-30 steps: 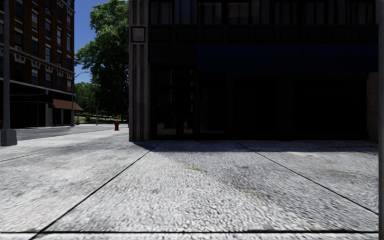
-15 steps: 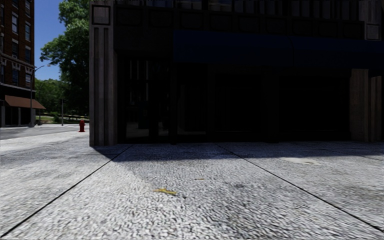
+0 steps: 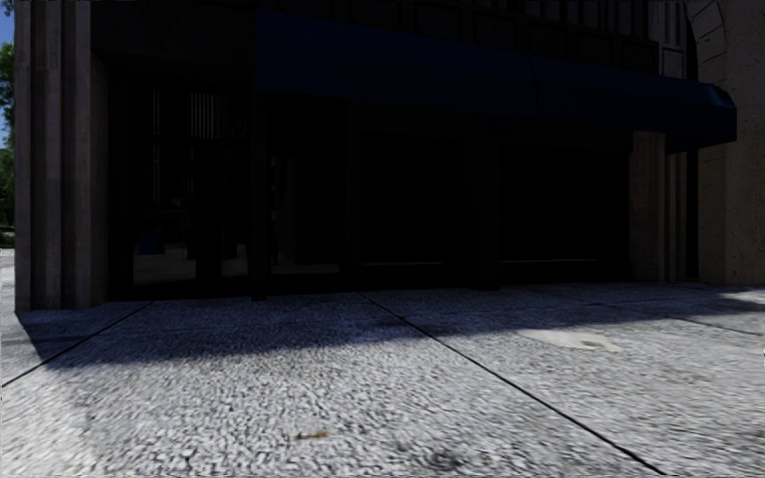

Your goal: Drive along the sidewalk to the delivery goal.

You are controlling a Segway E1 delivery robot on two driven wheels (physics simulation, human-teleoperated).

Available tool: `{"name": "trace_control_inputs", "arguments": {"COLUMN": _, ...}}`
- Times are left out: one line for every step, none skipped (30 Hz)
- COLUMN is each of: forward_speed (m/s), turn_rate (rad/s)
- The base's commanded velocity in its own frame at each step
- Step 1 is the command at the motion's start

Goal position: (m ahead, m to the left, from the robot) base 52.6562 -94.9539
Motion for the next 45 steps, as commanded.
{"name": "trace_control_inputs", "arguments": {"forward_speed": 2.00, "turn_rate": -0.52}}
{"name": "trace_control_inputs", "arguments": {"forward_speed": 2.00, "turn_rate": -0.56}}
{"name": "trace_control_inputs", "arguments": {"forward_speed": 2.00, "turn_rate": -0.56}}
{"name": "trace_control_inputs", "arguments": {"forward_speed": 2.00, "turn_rate": -0.60}}
{"name": "trace_control_inputs", "arguments": {"forward_speed": 2.00, "turn_rate": -0.61}}
{"name": "trace_control_inputs", "arguments": {"forward_speed": 2.00, "turn_rate": -0.61}}
{"name": "trace_control_inputs", "arguments": {"forward_speed": 2.00, "turn_rate": -0.61}}
{"name": "trace_control_inputs", "arguments": {"forward_speed": 2.00, "turn_rate": -0.61}}
{"name": "trace_control_inputs", "arguments": {"forward_speed": 2.00, "turn_rate": -0.61}}
{"name": "trace_control_inputs", "arguments": {"forward_speed": 2.00, "turn_rate": -0.61}}
{"name": "trace_control_inputs", "arguments": {"forward_speed": 2.00, "turn_rate": -0.61}}
{"name": "trace_control_inputs", "arguments": {"forward_speed": 2.00, "turn_rate": -0.61}}
{"name": "trace_control_inputs", "arguments": {"forward_speed": 2.00, "turn_rate": -0.61}}
{"name": "trace_control_inputs", "arguments": {"forward_speed": 2.00, "turn_rate": -0.61}}
{"name": "trace_control_inputs", "arguments": {"forward_speed": 2.00, "turn_rate": -0.61}}
{"name": "trace_control_inputs", "arguments": {"forward_speed": 2.00, "turn_rate": -0.61}}
{"name": "trace_control_inputs", "arguments": {"forward_speed": 2.00, "turn_rate": -0.61}}
{"name": "trace_control_inputs", "arguments": {"forward_speed": 2.00, "turn_rate": -0.61}}
{"name": "trace_control_inputs", "arguments": {"forward_speed": 2.00, "turn_rate": -0.61}}
{"name": "trace_control_inputs", "arguments": {"forward_speed": 2.00, "turn_rate": -0.61}}
{"name": "trace_control_inputs", "arguments": {"forward_speed": 2.00, "turn_rate": -0.61}}
{"name": "trace_control_inputs", "arguments": {"forward_speed": 2.00, "turn_rate": -0.61}}
{"name": "trace_control_inputs", "arguments": {"forward_speed": 2.00, "turn_rate": -0.61}}
{"name": "trace_control_inputs", "arguments": {"forward_speed": 2.00, "turn_rate": -0.61}}
{"name": "trace_control_inputs", "arguments": {"forward_speed": 2.00, "turn_rate": -0.61}}
{"name": "trace_control_inputs", "arguments": {"forward_speed": 2.00, "turn_rate": -0.61}}
{"name": "trace_control_inputs", "arguments": {"forward_speed": 2.00, "turn_rate": -0.61}}
{"name": "trace_control_inputs", "arguments": {"forward_speed": 2.00, "turn_rate": -0.61}}
{"name": "trace_control_inputs", "arguments": {"forward_speed": 2.00, "turn_rate": -0.61}}
{"name": "trace_control_inputs", "arguments": {"forward_speed": 2.00, "turn_rate": -0.61}}
{"name": "trace_control_inputs", "arguments": {"forward_speed": 2.00, "turn_rate": -0.61}}
{"name": "trace_control_inputs", "arguments": {"forward_speed": 2.00, "turn_rate": -0.61}}
{"name": "trace_control_inputs", "arguments": {"forward_speed": 2.00, "turn_rate": -0.61}}
{"name": "trace_control_inputs", "arguments": {"forward_speed": 2.00, "turn_rate": -0.61}}
{"name": "trace_control_inputs", "arguments": {"forward_speed": 2.00, "turn_rate": -0.61}}
{"name": "trace_control_inputs", "arguments": {"forward_speed": 2.00, "turn_rate": -0.61}}
{"name": "trace_control_inputs", "arguments": {"forward_speed": 2.00, "turn_rate": -0.61}}
{"name": "trace_control_inputs", "arguments": {"forward_speed": 2.00, "turn_rate": -0.61}}
{"name": "trace_control_inputs", "arguments": {"forward_speed": 2.00, "turn_rate": -0.61}}
{"name": "trace_control_inputs", "arguments": {"forward_speed": 2.00, "turn_rate": -0.61}}
{"name": "trace_control_inputs", "arguments": {"forward_speed": 2.00, "turn_rate": -0.61}}
{"name": "trace_control_inputs", "arguments": {"forward_speed": 2.00, "turn_rate": -0.61}}
{"name": "trace_control_inputs", "arguments": {"forward_speed": 2.00, "turn_rate": -0.61}}
{"name": "trace_control_inputs", "arguments": {"forward_speed": 2.00, "turn_rate": -0.61}}
{"name": "trace_control_inputs", "arguments": {"forward_speed": 2.00, "turn_rate": -0.61}}
